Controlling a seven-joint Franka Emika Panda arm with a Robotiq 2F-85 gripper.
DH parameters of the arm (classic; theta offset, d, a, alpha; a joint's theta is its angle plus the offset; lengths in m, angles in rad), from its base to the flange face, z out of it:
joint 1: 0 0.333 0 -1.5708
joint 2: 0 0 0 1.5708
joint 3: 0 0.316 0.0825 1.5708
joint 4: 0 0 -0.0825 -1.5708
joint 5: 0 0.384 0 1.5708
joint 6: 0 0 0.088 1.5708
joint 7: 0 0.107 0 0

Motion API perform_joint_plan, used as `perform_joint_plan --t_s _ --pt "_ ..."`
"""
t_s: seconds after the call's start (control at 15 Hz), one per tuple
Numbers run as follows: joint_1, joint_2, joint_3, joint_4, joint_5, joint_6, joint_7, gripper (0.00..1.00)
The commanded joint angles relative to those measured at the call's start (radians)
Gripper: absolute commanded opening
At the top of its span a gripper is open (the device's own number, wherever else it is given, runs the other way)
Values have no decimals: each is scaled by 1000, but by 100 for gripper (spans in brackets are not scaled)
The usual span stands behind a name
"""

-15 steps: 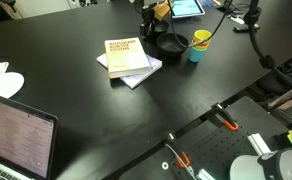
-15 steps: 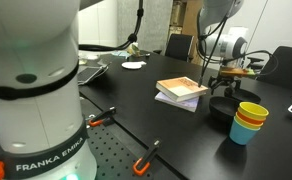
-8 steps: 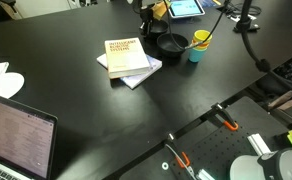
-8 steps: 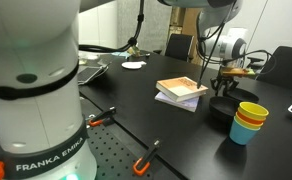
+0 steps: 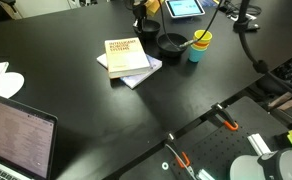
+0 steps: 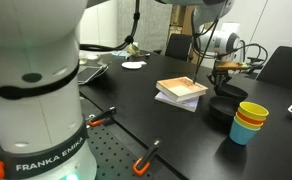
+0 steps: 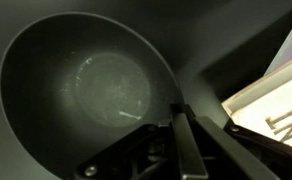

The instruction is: Put the furthest black bowl in the closest black bowl

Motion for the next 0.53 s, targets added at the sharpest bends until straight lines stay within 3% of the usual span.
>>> perform_joint_plan --t_s 0.0,0.27,0.47 --pt "45 -58 -26 -21 -27 -23 61 10" --pt "102 -148 -56 -62 -84 -2 129 9" --pt "136 -149 -84 -27 -123 -47 190 9"
